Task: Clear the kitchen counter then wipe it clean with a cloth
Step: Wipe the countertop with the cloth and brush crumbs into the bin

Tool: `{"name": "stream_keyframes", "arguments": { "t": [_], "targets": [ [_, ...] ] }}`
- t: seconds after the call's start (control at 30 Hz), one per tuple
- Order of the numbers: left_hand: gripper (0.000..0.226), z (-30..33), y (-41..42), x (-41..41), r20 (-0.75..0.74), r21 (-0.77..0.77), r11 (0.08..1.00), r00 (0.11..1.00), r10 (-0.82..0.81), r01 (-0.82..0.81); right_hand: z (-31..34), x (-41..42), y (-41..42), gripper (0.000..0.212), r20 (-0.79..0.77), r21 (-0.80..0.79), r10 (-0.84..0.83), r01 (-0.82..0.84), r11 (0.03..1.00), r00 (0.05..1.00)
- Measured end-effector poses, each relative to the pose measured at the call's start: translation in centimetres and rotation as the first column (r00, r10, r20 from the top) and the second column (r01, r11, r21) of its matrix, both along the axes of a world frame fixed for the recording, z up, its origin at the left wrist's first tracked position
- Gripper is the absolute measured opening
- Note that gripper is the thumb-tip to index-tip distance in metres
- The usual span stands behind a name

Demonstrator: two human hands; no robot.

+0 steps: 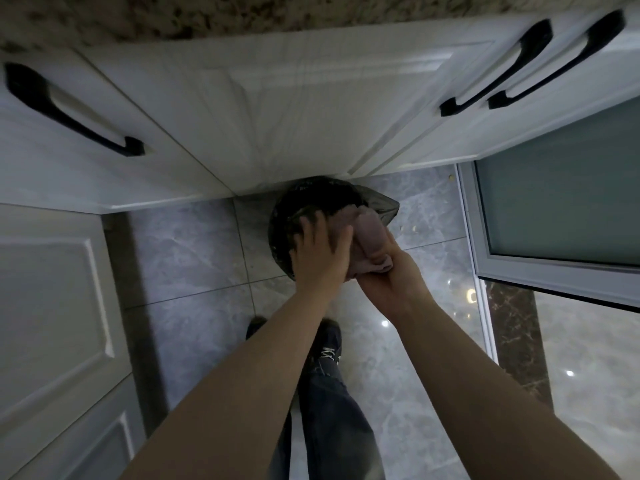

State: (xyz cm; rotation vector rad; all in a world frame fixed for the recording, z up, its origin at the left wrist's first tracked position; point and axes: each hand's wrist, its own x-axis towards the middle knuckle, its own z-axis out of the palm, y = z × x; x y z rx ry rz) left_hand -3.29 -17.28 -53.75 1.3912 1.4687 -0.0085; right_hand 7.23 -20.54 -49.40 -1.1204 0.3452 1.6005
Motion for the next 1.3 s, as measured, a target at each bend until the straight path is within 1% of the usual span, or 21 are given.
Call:
{"name": "stream_keyframes", "arguments": {
  "t": [0.07, 0.1, 0.2, 0.3, 0.4, 0.5, 0.6, 0.67, 0.7, 0.73, 0.8, 0.87, 0.93, 1.0, 1.07, 1.1, 1.13, 1.17, 1.2, 1.23, 1.3],
  "targets": [
    [0.081, 0.4, 0.1, 0.3, 0.178, -0.190, 0.977, 0.976, 0.126, -0.092, 0.6, 0.2, 0.4, 0.081, 0.007, -0.007, -0.016, 0.016, 1.000, 1.000],
    [0.088, 0.3, 0.3, 0.7, 0.136, -0.362, 0.909, 0.953, 0.269, -0.205, 1.0, 0.3, 0.5, 0.081, 0.003, -0.004, -0.022, 0.022, 1.000, 1.000],
    [0.098, 1.2, 0.7, 0.3, -0.081, -0.578, 0.598, 0.768, 0.635, -0.556, 1.9, 0.2, 0.3, 0.082, -0.021, 0.075, -0.019, 0.020, 0.997, 1.000],
    [0.081, 2.6, 1.1, 0.1, 0.043, -0.809, 0.329, 0.509, 0.860, -0.488, 2.9, 0.2, -0.2, 0.073, -0.092, 0.111, 0.017, -0.006, 0.994, 0.996],
    [0.056, 3.3, 0.6, 0.0, 0.170, -0.795, 0.407, 0.480, 0.861, -0.449, 3.4, -0.1, -0.4, 0.060, -0.070, 0.079, 0.097, -0.091, 0.993, 0.993],
    [0.042, 3.5, -0.6, 0.4, 0.222, -0.632, 0.543, 0.543, 0.810, -0.553, 3.2, -0.5, -0.1, 0.050, 0.305, -0.130, 0.202, -0.170, 0.977, 0.930],
    [0.029, 4.1, -1.4, 0.2, 0.244, -0.622, 0.472, 0.418, 0.875, -0.625, 3.9, -1.2, 0.6, 0.052, 0.714, -0.458, 0.384, -0.024, 0.889, 0.585],
    [0.028, 4.3, -1.3, -0.1, 0.268, -0.648, 0.423, 0.330, 0.905, -0.633, 4.4, -1.7, 0.5, 0.058, 0.875, -0.395, 0.391, -0.044, 0.917, 0.287],
    [0.030, 4.3, -1.2, -0.4, 0.275, -0.661, 0.412, 0.307, 0.911, -0.628, 4.9, -2.1, 0.5, 0.056, 0.950, -0.293, 0.308, -0.184, 0.938, 0.059],
    [0.030, 4.9, -0.8, -0.8, 0.260, -0.685, 0.391, 0.295, 0.919, -0.615, 5.3, -2.8, 0.4, 0.051, 0.970, -0.240, 0.195, -0.423, 0.874, -0.148],
    [0.028, 5.5, -0.4, -1.3, 0.229, -0.795, 0.320, 0.232, 0.945, -0.516, 3.8, -2.6, -0.4, 0.048, 0.890, -0.426, 0.069, -0.767, 0.479, -0.452],
    [0.028, 5.7, -0.5, -1.8, 0.231, -0.817, 0.316, 0.228, 0.946, -0.483, 0.5, -0.7, -0.8, 0.058, 0.698, -0.716, 0.304, -0.640, 0.278, -0.649],
    [0.030, 5.5, -0.4, -2.2, 0.282, -0.776, 0.372, 0.246, 0.927, -0.509, -0.7, 0.2, -0.2, 0.068, 0.501, -0.851, 0.698, -0.437, 0.291, -0.512],
    [0.028, 5.6, -0.2, -2.3, 0.301, -0.774, 0.397, 0.265, 0.916, -0.494, 0.3, -0.8, -0.1, 0.059, 0.674, -0.732, 0.585, -0.516, 0.445, -0.451],
    [0.028, 6.6, 0.1, -2.2, 0.292, -0.815, 0.380, 0.257, 0.921, -0.437, 1.4, -2.0, -0.3, 0.055, 0.824, -0.563, 0.351, -0.712, 0.420, -0.445],
    [0.028, 6.9, -0.1, -2.2, 0.293, -0.815, 0.377, 0.249, 0.923, -0.440, 2.1, -2.4, -0.2, 0.053, 0.830, -0.536, 0.428, -0.724, 0.434, -0.358],
    [0.029, 6.8, -0.4, -2.4, 0.309, -0.789, 0.399, 0.259, 0.915, -0.468, 3.1, -2.5, 0.3, 0.048, 0.791, -0.478, 0.611, -0.648, 0.593, -0.024],
    [0.028, 6.6, -0.5, -2.6, 0.331, -0.745, 0.436, 0.287, 0.899, -0.505, 3.9, -2.3, 1.2, 0.045, 0.673, -0.420, 0.636, -0.513, 0.749, 0.377],
    [0.026, 6.7, -0.6, -3.1, 0.348, -0.693, 0.477, 0.329, 0.878, -0.540, 4.4, -1.9, 1.9, 0.047, 0.464, -0.384, 0.594, -0.456, 0.803, 0.657],
    [0.024, 6.9, -0.6, -3.4, 0.355, -0.665, 0.506, 0.363, 0.861, -0.550, 5.1, -1.2, 2.3, 0.051, 0.236, -0.337, 0.531, -0.444, 0.830, 0.814],
    [0.022, 7.2, -0.2, -4.0, 0.358, -0.614, 0.572, 0.454, 0.816, -0.544, 5.9, -0.5, 2.3, 0.056, 0.074, -0.243, 0.509, -0.479, 0.843, 0.858]
  ]
}}
